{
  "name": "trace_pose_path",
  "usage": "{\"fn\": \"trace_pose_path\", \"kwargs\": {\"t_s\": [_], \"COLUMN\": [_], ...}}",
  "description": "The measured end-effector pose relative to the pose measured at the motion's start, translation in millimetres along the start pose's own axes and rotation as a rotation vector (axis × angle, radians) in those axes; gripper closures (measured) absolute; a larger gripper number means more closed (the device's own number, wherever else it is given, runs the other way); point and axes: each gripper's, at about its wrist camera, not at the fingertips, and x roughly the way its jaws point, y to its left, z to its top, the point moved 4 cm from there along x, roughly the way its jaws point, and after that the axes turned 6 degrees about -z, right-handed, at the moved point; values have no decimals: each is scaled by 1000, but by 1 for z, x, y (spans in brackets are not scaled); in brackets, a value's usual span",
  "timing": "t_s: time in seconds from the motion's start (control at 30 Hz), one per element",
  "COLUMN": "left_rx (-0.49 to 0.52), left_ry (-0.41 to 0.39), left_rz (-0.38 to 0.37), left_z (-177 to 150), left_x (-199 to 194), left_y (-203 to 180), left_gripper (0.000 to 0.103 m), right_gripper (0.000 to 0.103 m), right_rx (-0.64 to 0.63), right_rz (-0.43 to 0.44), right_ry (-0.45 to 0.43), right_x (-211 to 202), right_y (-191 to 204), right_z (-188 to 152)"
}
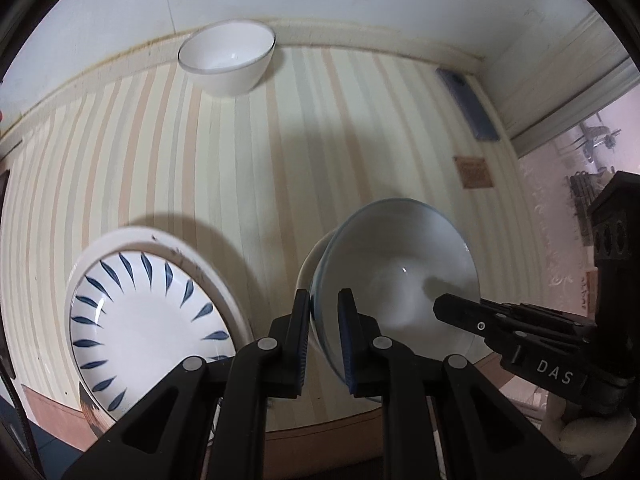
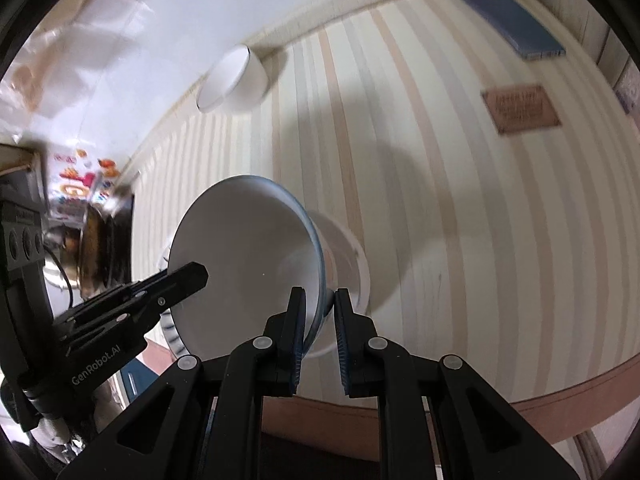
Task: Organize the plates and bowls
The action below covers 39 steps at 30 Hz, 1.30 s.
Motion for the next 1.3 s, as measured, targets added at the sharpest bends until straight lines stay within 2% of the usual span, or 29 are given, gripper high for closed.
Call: {"fn": "trace_pose_path", "kwargs": {"t_s": [0.3,0.9,1.1,1.2,1.3], "left_rx": [-4,-26,-20,-36,-56], "left_ry": [24,59,66,79,13], "left_rz": [29,62,68,45,2], "left_z": [-7,-14,-13,-13,-2], "left_x": [14,32,32,24,-7], "left_y": [4,6,6,6,8], "left_gripper": [91,91,91,91,90], "right_gripper": [87,85,84,84,84], "right_rx": [-34,-102,-102,-87,-61], "right_rz": [-42,-129,-127,-110,-91], "right_ry": [8,-1,12,40,45], "right_x": [16,12,13,12,1], "right_y": [3,11,9,7,4], "right_z": [-6,4,6,7,12]}}
